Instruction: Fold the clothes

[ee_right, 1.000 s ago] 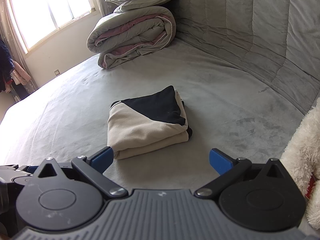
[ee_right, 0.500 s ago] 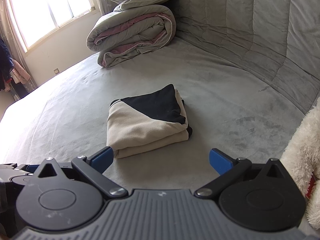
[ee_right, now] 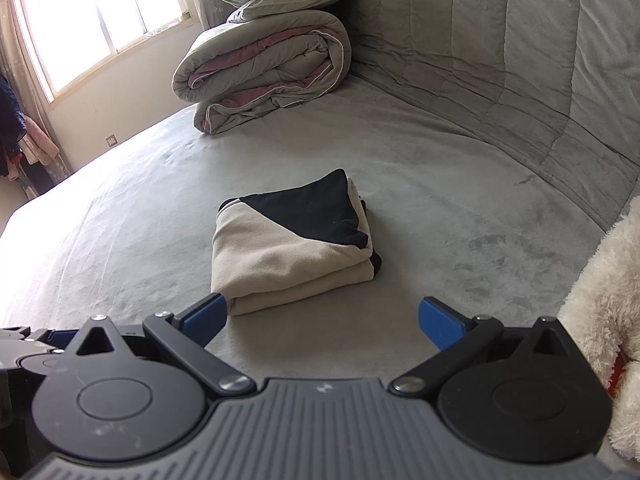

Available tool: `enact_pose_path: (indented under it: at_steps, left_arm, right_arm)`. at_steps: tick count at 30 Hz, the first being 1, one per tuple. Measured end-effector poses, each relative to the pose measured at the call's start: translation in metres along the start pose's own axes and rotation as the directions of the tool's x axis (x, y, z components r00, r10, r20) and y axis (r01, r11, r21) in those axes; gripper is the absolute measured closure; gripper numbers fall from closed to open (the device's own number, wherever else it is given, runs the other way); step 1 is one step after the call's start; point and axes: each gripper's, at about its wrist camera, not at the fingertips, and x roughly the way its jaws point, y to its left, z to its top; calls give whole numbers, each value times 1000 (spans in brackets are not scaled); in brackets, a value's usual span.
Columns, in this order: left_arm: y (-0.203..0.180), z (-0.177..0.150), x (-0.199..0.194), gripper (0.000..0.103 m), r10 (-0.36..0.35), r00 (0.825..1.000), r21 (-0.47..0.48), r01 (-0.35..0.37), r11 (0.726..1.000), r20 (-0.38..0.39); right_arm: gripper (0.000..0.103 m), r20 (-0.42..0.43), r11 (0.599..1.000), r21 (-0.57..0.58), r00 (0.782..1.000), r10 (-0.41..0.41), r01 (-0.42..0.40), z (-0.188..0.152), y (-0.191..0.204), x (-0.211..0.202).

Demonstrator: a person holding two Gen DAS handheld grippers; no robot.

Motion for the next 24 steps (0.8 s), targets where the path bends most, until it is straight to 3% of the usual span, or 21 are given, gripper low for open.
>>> enact_pose_path:
  at_steps: [5, 24]
  left_arm:
    - [6, -12, -23, 1, 2, 1000, 10, -3, 1000, 21]
    - [41, -99, -167, 1, -18, 989, -69, 29, 997, 146]
  right_arm:
    - [0, 30, 998, -33, 999, -45, 46, 0, 2, -24]
    - [0, 88, 992, -126, 996, 6, 6, -44, 46, -153]
